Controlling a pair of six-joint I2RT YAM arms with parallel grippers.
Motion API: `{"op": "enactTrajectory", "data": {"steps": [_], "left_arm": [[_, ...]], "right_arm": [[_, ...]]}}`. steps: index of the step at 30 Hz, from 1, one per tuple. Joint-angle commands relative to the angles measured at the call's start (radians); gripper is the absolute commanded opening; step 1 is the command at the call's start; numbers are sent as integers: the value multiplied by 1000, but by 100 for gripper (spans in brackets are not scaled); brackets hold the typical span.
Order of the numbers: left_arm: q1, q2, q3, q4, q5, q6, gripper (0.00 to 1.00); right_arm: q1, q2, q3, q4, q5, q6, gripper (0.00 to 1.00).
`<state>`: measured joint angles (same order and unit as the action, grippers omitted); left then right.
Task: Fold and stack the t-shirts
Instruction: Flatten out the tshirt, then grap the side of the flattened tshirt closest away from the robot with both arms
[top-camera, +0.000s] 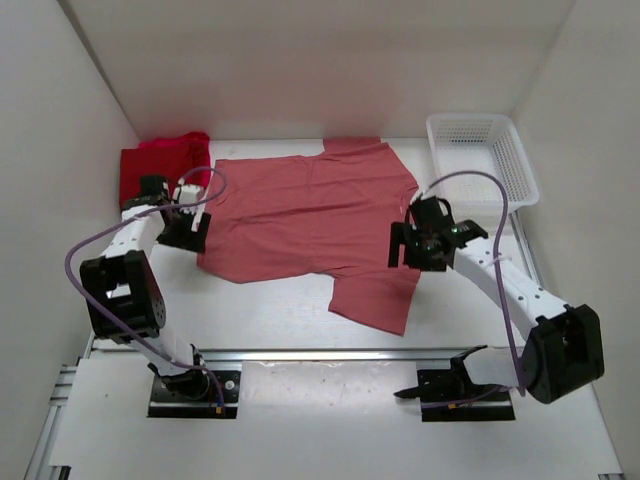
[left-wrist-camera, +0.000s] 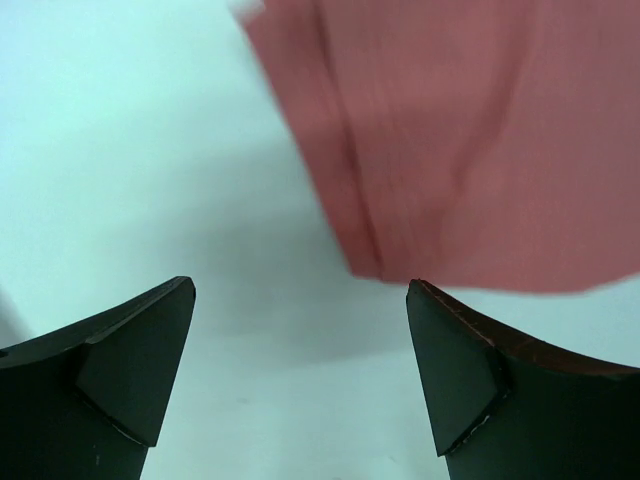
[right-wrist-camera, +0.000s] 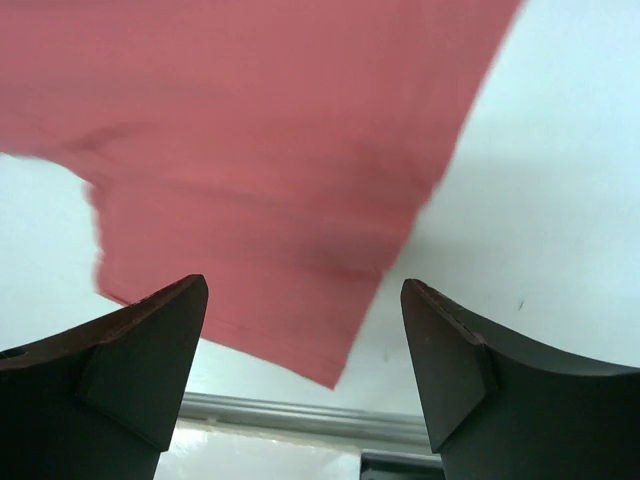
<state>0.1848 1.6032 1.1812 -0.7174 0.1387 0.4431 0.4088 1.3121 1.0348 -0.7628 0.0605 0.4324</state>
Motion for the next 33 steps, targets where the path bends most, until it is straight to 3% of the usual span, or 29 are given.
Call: {"op": "enactTrajectory", "data": {"steps": [1, 4, 9, 12, 17, 20, 23, 25, 26, 28, 31, 33], "left_arm": [[1, -5, -61, -44, 157, -35, 98], [-8, 9, -98, -19, 173, -82, 98], [2, 53, -126, 30, 23, -178, 98], [33, 58, -143, 36, 83, -208, 99], [-31, 99, -143, 75, 88, -216, 99], [-38, 112, -143, 104, 101, -227, 96], [-25, 135, -131, 105, 113, -234, 80], [-21, 139, -121, 102, 124, -239, 57], [-10, 138, -112, 98, 139, -236, 52], [2, 132, -106, 78, 177, -230, 28], [16, 109, -89, 41, 213, -236, 5], [12, 89, -65, 4, 245, -238, 2]], "right_arm": [[5, -74, -148, 96, -43, 124, 79], [10, -149, -280, 100, -91, 201, 79], [53, -229, -439, 134, -136, 295, 83], [45, -254, -496, 148, -160, 299, 84], [42, -246, -542, 168, -171, 296, 85], [50, -225, -536, 181, -165, 295, 80], [51, -186, -545, 236, -189, 286, 56], [64, -156, -538, 255, -205, 295, 24], [67, -137, -532, 257, -203, 302, 20], [61, -120, -527, 258, -205, 305, 1], [68, -122, -522, 279, -206, 302, 0], [58, -134, -484, 263, -197, 289, 0]]}}
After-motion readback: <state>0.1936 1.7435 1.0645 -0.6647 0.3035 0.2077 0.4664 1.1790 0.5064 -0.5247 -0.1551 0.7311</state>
